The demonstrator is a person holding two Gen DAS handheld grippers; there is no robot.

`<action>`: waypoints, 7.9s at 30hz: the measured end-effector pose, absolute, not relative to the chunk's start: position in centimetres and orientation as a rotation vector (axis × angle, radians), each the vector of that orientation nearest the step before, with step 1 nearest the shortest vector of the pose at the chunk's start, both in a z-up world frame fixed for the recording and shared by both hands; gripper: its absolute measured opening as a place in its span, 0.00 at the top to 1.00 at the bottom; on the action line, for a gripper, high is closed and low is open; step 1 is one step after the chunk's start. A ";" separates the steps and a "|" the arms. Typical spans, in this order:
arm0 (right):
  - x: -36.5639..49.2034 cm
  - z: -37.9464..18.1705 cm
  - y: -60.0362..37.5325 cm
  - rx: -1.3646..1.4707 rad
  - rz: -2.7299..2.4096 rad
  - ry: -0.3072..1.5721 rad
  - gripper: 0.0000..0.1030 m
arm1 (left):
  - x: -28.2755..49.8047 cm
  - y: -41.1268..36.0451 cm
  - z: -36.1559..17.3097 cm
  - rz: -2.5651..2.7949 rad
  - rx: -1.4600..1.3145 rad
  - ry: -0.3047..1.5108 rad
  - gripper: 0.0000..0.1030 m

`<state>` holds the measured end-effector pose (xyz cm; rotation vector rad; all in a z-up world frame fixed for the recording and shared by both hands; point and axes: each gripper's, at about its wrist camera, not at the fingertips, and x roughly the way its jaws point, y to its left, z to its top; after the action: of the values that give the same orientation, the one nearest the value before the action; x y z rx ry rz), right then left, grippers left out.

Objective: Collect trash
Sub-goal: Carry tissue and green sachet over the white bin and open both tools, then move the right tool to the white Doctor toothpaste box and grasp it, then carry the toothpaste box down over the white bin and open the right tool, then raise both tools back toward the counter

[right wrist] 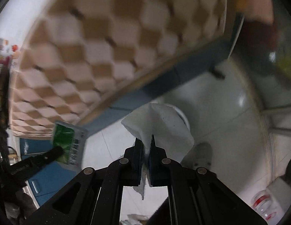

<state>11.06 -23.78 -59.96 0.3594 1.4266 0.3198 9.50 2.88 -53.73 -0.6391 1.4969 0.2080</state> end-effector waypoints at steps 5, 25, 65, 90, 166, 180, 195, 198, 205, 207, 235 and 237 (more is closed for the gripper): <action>11.7 -73.0 -22.3 0.386 0.367 1.498 0.94 | 10.7 2.7 -67.4 0.182 -0.736 1.608 0.99; 11.7 -93.9 -17.7 0.230 0.497 1.710 0.42 | 10.2 2.5 -83.5 0.306 -0.565 1.720 0.10; 2.8 -37.5 -21.9 -0.123 0.395 1.288 0.00 | 0.8 -1.4 -36.3 0.451 -0.288 1.331 0.02; 45.6 -26.9 -18.4 -0.145 0.290 1.131 0.01 | 30.7 8.8 -27.7 0.734 -0.336 1.157 0.00; 10.7 -72.9 -20.4 0.099 0.328 1.757 0.51 | 11.4 1.1 -74.2 0.176 -0.773 1.727 0.85; 11.7 -84.1 -20.4 -0.039 0.247 1.753 0.00 | 9.3 1.3 -81.4 0.306 -0.585 1.752 0.08; 10.6 -74.4 -19.3 -0.235 0.243 1.538 0.00 | 6.6 1.3 -70.2 0.433 -0.347 1.588 0.07; 9.8 -70.8 -19.0 -0.238 0.252 1.513 0.00 | 5.7 1.0 -67.2 0.435 -0.363 1.575 0.07; 7.7 -60.4 -18.5 -0.244 0.286 1.445 0.00 | 3.7 0.2 -57.6 0.429 -0.356 1.520 0.07; 6.8 -56.8 -18.5 -0.246 0.294 1.425 0.00 | 3.0 0.2 -54.6 0.429 -0.356 1.498 0.07; 15.6 -23.7 -19.9 0.049 0.369 1.112 0.00 | 10.7 7.1 -25.3 0.578 -0.344 1.034 0.00; 20.3 -24.6 -19.9 0.075 0.349 1.133 0.00 | 13.6 7.9 -25.9 0.582 -0.383 1.050 0.00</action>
<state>20.30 -19.86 -24.61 0.0747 1.1327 0.3490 13.59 7.87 -25.94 -0.3831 1.0497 0.5819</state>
